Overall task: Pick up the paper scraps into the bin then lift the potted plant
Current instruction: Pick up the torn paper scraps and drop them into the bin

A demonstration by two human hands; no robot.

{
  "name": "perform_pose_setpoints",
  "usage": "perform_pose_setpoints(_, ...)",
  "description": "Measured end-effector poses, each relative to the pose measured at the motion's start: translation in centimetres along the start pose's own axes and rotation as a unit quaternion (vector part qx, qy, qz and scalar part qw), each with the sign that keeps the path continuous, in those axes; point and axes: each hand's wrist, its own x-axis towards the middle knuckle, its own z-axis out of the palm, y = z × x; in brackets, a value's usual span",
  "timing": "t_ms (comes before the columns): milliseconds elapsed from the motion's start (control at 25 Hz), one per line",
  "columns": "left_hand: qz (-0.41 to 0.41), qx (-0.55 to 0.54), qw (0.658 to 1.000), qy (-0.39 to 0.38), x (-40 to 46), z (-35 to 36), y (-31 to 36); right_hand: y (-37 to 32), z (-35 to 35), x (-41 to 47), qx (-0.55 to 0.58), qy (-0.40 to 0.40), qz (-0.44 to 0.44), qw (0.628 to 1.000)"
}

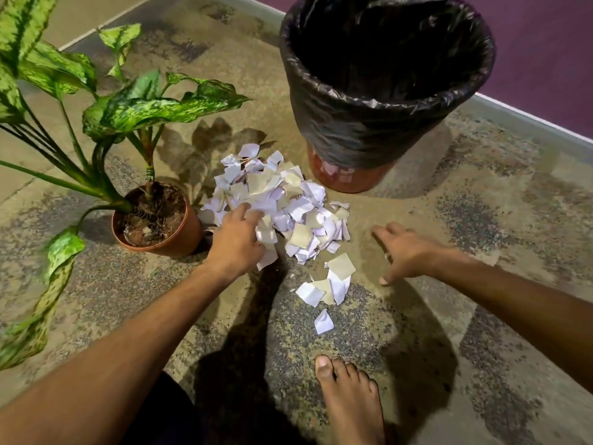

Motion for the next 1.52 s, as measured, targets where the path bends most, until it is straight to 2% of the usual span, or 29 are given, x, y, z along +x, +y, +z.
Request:
perform_pose_setpoints(120, -0.052, 0.001, 0.998, -0.033, 0.4, 0.5, -0.8, 0.3, 3.0, 0.1, 0.054, -0.031, 0.006, 0.998)
perform_pose_setpoints(240, -0.057, -0.040, 0.995, -0.068, 0.7, 1.0, -0.6, -0.1, 3.3, 1.3, 0.093, 0.009, 0.025, 0.995)
perform_pose_setpoints(400, -0.060, -0.062, 0.992, -0.096, 1.0, 1.6, -0.3, -2.2, 3.1, 2.7, 0.168, 0.054, -0.019, 0.984)
perform_pose_setpoints(520, -0.048, -0.064, 0.993, -0.089, 1.2, 1.6, -0.3, -4.0, 2.0, 4.3, 0.214, 0.068, -0.076, 0.972)
perform_pose_setpoints(680, -0.051, -0.014, 0.998, -0.031, 1.4, 0.7, -0.9, -7.1, 0.4, 6.2, 0.129, 0.055, -0.183, 0.973)
perform_pose_setpoints(720, -0.076, 0.006, 0.996, -0.048, 1.3, 0.5, -1.0, -8.1, 0.1, 6.4, 0.095, 0.047, -0.210, 0.972)
perform_pose_setpoints(840, -0.141, 0.038, 0.976, -0.159, 0.5, 0.8, -1.5, -10.9, 0.1, 6.5, 0.007, 0.017, -0.290, 0.957)
perform_pose_setpoints(1000, -0.088, -0.041, 0.958, -0.269, 0.1, 1.5, -2.1, -12.1, -0.3, 5.9, -0.016, -0.036, -0.366, 0.930)
perform_pose_setpoints(1120, -0.098, -0.078, 0.948, -0.293, 0.4, 0.7, -2.6, -10.6, -2.9, 6.0, 0.028, 0.039, -0.317, 0.947)
perform_pose_setpoints(1240, -0.104, -0.111, 0.957, -0.246, 0.2, 0.3, -3.4, -9.3, -5.5, 7.8, 0.024, 0.104, -0.207, 0.973)
perform_pose_setpoints(1360, -0.100, -0.062, 0.981, -0.152, -0.1, 0.2, -4.1, -10.0, -6.1, 9.4, -0.031, 0.072, -0.194, 0.978)
perform_pose_setpoints(1440, -0.115, -0.041, 0.981, -0.153, -0.1, 0.5, -4.3, -11.0, -5.2, 9.7, -0.088, 0.037, -0.230, 0.968)
perform_pose_setpoints(1520, -0.109, -0.058, 0.974, -0.191, -0.4, 1.0, -3.8, -12.2, -3.8, 9.1, -0.120, 0.008, -0.269, 0.956)
